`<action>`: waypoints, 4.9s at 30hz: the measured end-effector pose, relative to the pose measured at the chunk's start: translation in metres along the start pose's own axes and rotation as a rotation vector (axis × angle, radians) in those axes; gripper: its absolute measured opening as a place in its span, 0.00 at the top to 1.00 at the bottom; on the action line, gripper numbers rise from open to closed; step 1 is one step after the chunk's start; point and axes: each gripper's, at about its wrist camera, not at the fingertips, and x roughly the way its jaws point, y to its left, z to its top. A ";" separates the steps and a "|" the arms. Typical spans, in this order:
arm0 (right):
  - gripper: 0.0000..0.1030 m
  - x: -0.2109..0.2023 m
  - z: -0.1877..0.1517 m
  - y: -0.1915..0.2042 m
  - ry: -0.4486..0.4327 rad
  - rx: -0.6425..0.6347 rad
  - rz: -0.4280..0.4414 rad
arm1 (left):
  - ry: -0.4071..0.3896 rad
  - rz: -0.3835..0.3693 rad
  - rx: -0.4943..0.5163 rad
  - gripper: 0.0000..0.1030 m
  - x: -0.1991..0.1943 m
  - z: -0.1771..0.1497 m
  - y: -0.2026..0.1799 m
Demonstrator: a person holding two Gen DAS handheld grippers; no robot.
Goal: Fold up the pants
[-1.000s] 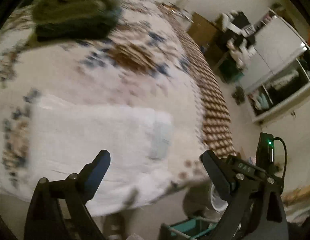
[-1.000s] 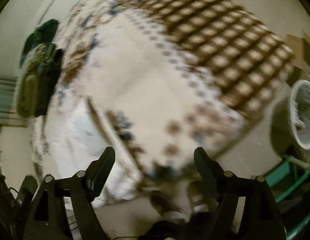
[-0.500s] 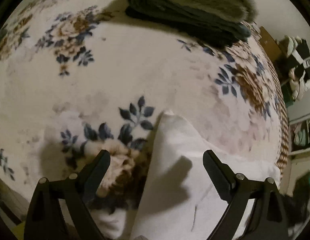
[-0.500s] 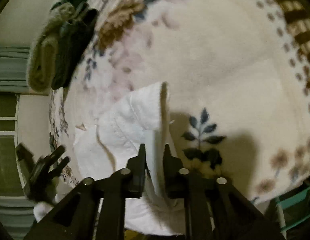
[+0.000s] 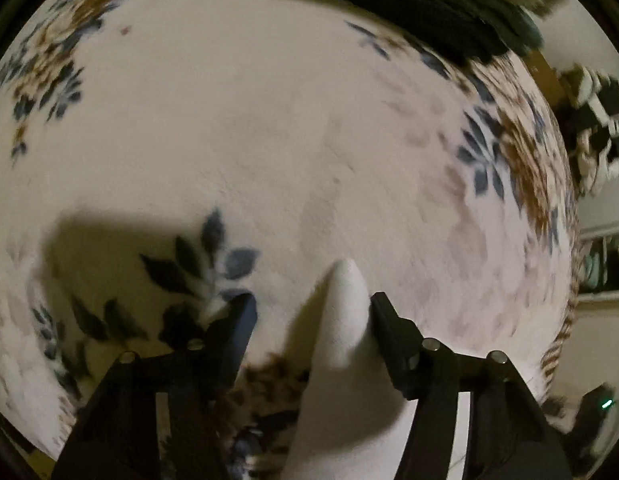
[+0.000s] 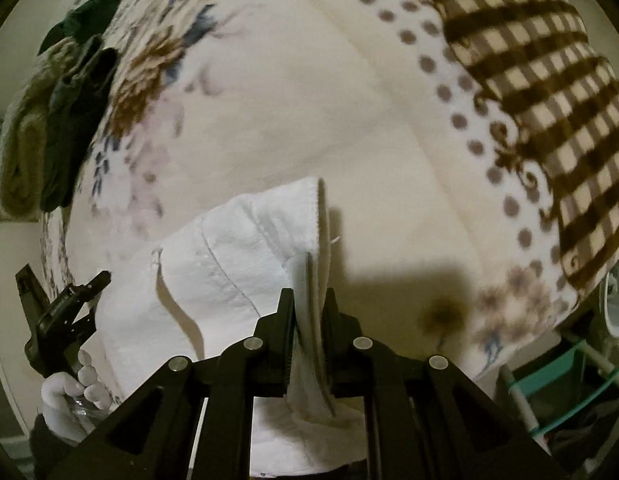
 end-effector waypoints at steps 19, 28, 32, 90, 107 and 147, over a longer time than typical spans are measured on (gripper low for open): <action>0.68 0.025 -0.062 -0.055 0.146 0.310 0.201 | 0.078 -0.014 0.005 0.33 -0.030 -0.107 -0.005; 0.94 -0.010 -0.064 -0.049 0.020 0.192 0.031 | 0.067 0.045 0.077 0.19 -0.021 -0.112 -0.010; 0.79 0.006 -0.050 -0.042 0.098 0.194 0.066 | 0.072 0.036 0.066 0.19 -0.026 -0.111 -0.007; 0.72 -0.015 -0.080 0.062 -0.097 0.136 0.504 | -0.096 -0.240 0.039 0.80 -0.103 -0.128 -0.021; 0.72 -0.177 0.008 0.236 -0.256 -0.045 0.615 | -0.304 -0.286 0.084 0.80 -0.276 0.021 -0.079; 0.35 -0.065 0.200 0.479 -0.253 -0.243 0.051 | -0.268 0.078 0.165 0.46 -0.214 0.296 -0.019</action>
